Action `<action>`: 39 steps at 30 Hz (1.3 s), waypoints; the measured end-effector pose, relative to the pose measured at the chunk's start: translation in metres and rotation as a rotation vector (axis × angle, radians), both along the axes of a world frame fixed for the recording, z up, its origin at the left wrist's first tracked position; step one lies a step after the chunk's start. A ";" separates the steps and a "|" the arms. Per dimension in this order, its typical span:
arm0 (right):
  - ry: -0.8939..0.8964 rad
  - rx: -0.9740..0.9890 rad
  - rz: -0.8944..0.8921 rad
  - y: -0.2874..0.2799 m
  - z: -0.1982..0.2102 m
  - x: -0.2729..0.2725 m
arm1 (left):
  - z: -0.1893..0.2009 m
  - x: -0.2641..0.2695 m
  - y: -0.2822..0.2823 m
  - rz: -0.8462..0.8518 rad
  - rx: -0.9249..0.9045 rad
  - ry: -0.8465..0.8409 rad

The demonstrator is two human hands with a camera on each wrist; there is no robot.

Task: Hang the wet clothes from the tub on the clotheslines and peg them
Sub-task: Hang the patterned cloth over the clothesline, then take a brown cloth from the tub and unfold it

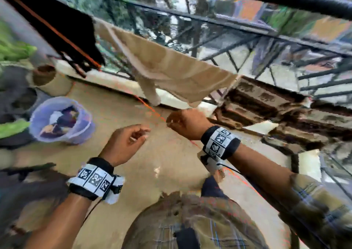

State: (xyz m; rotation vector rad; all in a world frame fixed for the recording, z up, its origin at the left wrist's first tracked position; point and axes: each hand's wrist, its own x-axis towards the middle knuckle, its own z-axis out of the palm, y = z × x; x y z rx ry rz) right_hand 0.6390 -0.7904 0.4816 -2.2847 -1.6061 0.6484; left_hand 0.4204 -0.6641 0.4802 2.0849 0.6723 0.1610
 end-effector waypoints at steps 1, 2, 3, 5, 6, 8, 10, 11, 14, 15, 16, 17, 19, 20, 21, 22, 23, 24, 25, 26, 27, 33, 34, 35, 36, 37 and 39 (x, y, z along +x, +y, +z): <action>0.017 -0.001 0.039 0.013 0.000 -0.018 | -0.013 -0.025 0.007 0.058 -0.025 0.014; 0.012 0.004 0.089 0.027 -0.002 -0.036 | -0.027 -0.051 0.013 0.120 -0.057 0.026; -0.014 0.003 0.144 0.044 -0.004 -0.058 | -0.041 -0.081 0.019 0.191 -0.072 0.040; -0.081 0.004 0.197 0.069 -0.011 -0.092 | -0.074 -0.134 0.027 0.302 -0.111 0.119; -0.120 -0.007 0.192 0.079 -0.014 -0.105 | -0.088 -0.156 0.028 0.350 -0.144 0.152; -0.197 -0.010 0.160 0.101 -0.024 -0.134 | -0.116 -0.205 0.023 0.470 -0.230 0.204; -0.273 0.035 0.109 0.117 -0.034 -0.152 | -0.140 -0.243 0.015 0.574 -0.312 0.270; -0.301 0.088 0.112 0.123 -0.039 -0.159 | -0.149 -0.257 0.010 0.625 -0.360 0.294; -0.289 0.167 0.244 0.152 -0.049 -0.183 | -0.167 -0.293 0.005 0.758 -0.475 0.321; -0.222 0.135 0.303 0.167 -0.052 -0.191 | -0.169 -0.301 0.009 0.793 -0.502 0.324; -0.128 0.084 0.339 0.178 -0.054 -0.196 | -0.170 -0.304 0.014 0.823 -0.519 0.324; -0.041 0.037 0.362 0.192 -0.060 -0.200 | -0.172 -0.308 0.022 0.850 -0.531 0.323; 0.032 -0.046 0.413 0.226 -0.077 -0.209 | -0.177 -0.315 0.045 0.881 -0.543 0.323; 0.043 -0.086 0.437 0.248 -0.087 -0.213 | -0.179 -0.319 0.060 0.895 -0.551 0.324; 0.057 -0.129 0.445 0.264 -0.096 -0.216 | -0.178 -0.322 0.071 0.905 -0.552 0.337; 0.086 -0.184 0.439 0.283 -0.104 -0.220 | -0.179 -0.326 0.084 0.914 -0.561 0.346; 0.133 -0.251 0.428 0.305 -0.112 -0.224 | -0.178 -0.330 0.099 0.924 -0.576 0.371; 0.177 -0.309 0.415 0.323 -0.118 -0.229 | -0.176 -0.332 0.111 0.925 -0.576 0.393; 0.212 -0.359 0.413 0.346 -0.124 -0.235 | -0.176 -0.335 0.128 0.927 -0.575 0.412; 0.231 -0.405 0.421 0.362 -0.128 -0.241 | -0.176 -0.337 0.140 0.924 -0.574 0.422; 0.249 -0.442 0.438 0.379 -0.131 -0.247 | -0.177 -0.340 0.155 0.920 -0.572 0.427; 0.294 -0.659 0.550 0.467 -0.144 -0.283 | -0.187 -0.353 0.244 0.909 -0.559 0.444; 0.299 -0.679 0.543 0.477 -0.145 -0.286 | -0.189 -0.354 0.256 0.903 -0.540 0.423; 0.309 -0.692 0.539 0.491 -0.148 -0.290 | -0.191 -0.355 0.273 0.903 -0.533 0.405; 0.317 -0.706 0.534 0.500 -0.149 -0.293 | -0.195 -0.356 0.283 0.912 -0.539 0.398; 0.328 -0.721 0.530 0.509 -0.151 -0.296 | -0.198 -0.358 0.295 0.921 -0.545 0.391; 0.345 -0.749 0.503 0.533 -0.157 -0.302 | -0.211 -0.365 0.321 0.914 -0.575 0.378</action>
